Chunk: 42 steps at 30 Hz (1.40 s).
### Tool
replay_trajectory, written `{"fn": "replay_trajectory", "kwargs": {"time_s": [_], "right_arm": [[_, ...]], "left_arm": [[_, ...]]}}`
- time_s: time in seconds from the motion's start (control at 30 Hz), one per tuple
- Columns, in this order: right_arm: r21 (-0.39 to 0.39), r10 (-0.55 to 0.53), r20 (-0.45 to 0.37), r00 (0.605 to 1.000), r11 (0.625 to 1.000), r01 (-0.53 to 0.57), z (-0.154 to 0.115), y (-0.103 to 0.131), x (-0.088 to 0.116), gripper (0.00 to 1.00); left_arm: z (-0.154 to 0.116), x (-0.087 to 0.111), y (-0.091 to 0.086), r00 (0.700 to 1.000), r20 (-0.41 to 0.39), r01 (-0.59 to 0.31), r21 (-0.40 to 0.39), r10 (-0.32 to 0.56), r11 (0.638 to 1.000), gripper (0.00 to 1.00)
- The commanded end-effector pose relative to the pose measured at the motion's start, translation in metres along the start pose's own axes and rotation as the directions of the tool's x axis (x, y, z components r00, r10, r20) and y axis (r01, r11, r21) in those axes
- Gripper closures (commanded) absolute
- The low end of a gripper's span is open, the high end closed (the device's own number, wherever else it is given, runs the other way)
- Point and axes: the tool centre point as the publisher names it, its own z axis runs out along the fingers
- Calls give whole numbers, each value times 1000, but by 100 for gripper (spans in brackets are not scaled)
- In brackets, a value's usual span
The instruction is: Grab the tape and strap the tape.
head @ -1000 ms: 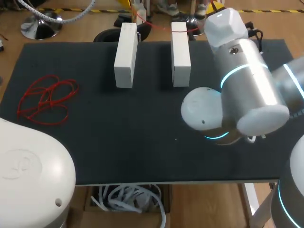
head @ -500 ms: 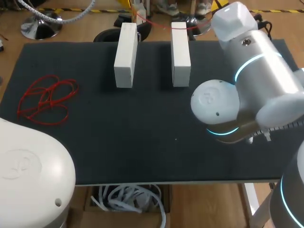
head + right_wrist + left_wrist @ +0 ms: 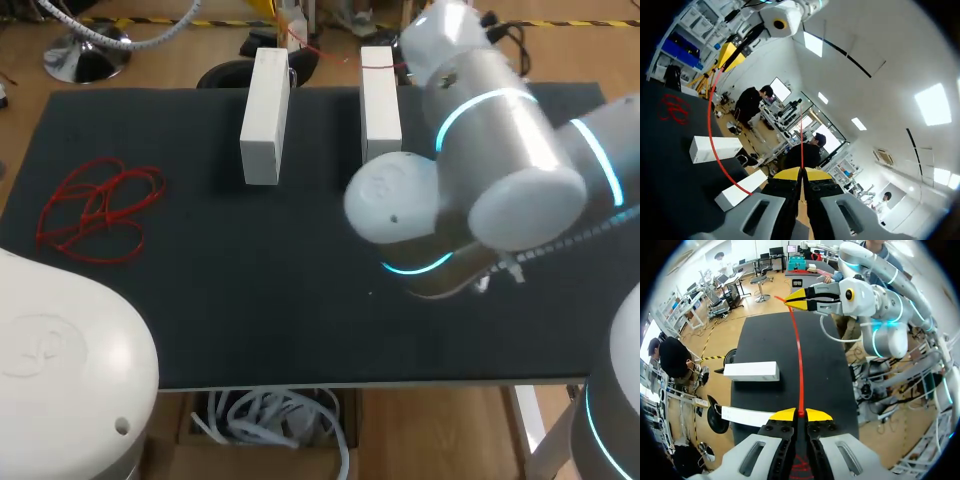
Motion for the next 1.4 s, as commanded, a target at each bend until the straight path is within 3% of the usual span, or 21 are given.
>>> {"fn": "replay_trajectory", "kwargs": {"time_s": [0.03, 0.2, 0.5, 0.6, 0.73, 0.83, 0.93, 1.0, 1.4], "right_arm": [[125, -150, 51, 987, 982, 143, 1, 15, 6, 100], [111, -279, 39, 959, 955, 274, 2, 19, 2, 100], [127, -396, -101, 913, 905, 406, 2, 33, 2, 100], [90, -458, -141, 878, 877, 472, 3, 42, -1, 100], [40, -581, -187, 792, 801, 597, 3, 51, -3, 100], [26, -633, -197, 749, 760, 649, 2, 54, -3, 100], [27, -626, -204, 753, 765, 643, 3, 54, -1, 100], [3, -580, -194, 791, 806, 592, 4, 55, -1, 100], [3, -580, -194, 791, 806, 592, 4, 55, -1, 100]], "left_arm": [[-1, 0, -1, 1000, -1, 1, -4, -1, 1000, 100], [-1, 0, -1, 1000, -1, 1, -4, -1, 1000, 100], [-1, 0, -1, 1000, -1, 1, -4, -1, 1000, 100], [-1, 0, -1, 1000, -1, 1, -4, -1, 1000, 100], [-1, 0, -1, 1000, -1, 1, -4, -1, 1000, 100], [-1, 0, -1, 1000, -1, 1, -4, -1, 1000, 100], [-1, 0, -1, 1000, -1, 1, -4, -1, 1000, 100], [-1, 0, -1, 1000, -1, 1, -4, -1, 1000, 100], [-1, 0, -1, 1000, -1, 1, -4, -1, 1000, 100]]}}
